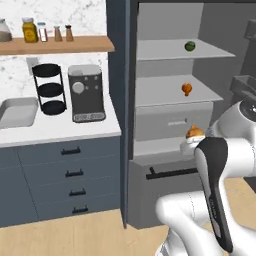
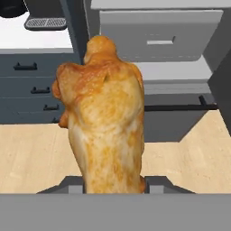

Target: Place one avocado and one chicken drumstick in each tupperware on the nearby counter, to pack two identical lunches.

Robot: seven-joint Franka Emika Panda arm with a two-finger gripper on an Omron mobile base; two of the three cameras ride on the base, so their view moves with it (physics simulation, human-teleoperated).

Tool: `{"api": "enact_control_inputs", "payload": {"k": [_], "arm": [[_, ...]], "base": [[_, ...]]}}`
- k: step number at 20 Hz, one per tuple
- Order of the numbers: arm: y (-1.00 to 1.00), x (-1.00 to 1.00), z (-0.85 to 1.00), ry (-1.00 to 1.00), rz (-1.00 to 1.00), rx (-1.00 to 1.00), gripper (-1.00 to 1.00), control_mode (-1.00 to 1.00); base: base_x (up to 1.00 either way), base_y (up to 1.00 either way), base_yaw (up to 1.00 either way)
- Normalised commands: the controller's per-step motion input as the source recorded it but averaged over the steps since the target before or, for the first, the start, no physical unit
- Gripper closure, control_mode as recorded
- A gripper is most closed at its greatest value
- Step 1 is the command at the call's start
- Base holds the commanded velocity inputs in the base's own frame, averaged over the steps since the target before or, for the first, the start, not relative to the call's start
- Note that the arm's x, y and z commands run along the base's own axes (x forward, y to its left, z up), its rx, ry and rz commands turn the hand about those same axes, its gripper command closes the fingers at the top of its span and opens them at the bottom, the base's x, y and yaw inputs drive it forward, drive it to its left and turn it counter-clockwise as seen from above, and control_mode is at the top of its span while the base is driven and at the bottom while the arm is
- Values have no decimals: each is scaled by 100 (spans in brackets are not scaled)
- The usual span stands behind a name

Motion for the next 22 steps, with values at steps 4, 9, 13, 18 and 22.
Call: {"api": "enact_control_inputs", "payload": {"k": [4,9,13,18,22], "arm": [[0,0,0,0,0,0,100,100],[0,0,0,0,0,0,100,100],[0,0,0,0,0,0,100,100],[0,0,0,0,0,0,100,100],[0,0,0,0,0,0,100,100]], "base": [[-19,100,23],[11,100,5],[42,100,-3],[70,100,-2],[84,100,0]]}}
